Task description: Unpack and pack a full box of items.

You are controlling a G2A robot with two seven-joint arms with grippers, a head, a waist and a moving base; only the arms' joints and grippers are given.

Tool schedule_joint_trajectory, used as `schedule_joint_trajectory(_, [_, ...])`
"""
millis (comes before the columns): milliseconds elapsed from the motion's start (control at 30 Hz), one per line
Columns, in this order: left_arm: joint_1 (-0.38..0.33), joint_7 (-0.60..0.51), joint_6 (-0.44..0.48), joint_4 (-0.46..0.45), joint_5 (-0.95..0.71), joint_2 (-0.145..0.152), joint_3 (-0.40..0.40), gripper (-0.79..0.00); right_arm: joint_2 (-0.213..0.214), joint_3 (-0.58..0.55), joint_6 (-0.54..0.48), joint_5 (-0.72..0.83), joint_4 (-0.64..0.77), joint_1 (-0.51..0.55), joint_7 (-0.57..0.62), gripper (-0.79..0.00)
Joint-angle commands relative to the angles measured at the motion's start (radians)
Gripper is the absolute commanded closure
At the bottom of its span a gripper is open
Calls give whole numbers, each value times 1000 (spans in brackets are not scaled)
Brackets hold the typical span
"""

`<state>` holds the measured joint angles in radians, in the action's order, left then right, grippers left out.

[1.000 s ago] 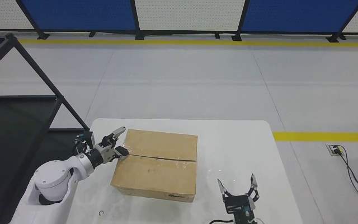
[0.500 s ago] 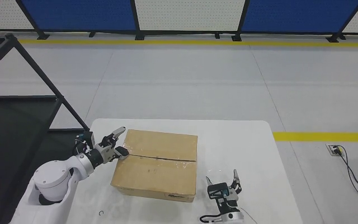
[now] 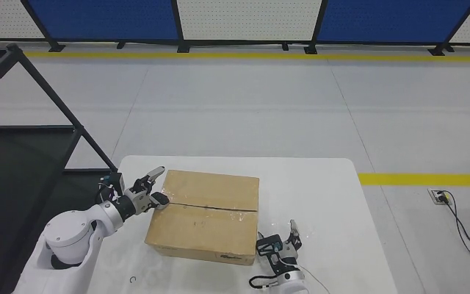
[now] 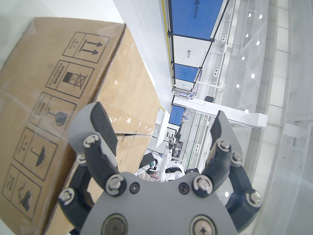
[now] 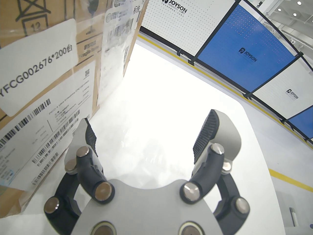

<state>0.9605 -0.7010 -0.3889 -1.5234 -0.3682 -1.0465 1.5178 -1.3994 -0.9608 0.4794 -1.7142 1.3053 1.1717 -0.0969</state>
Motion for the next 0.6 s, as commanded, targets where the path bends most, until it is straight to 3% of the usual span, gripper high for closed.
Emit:
schedule_joint_trajectory(0, [0, 0, 0, 0, 0, 0, 0, -785, -5, 0, 2, 8, -17, -13, -1, -785])
schedule_joint_trajectory(567, [0, 0, 0, 0, 0, 0, 0, -785, -40, -44, 77, 66, -107, -64, -48, -785])
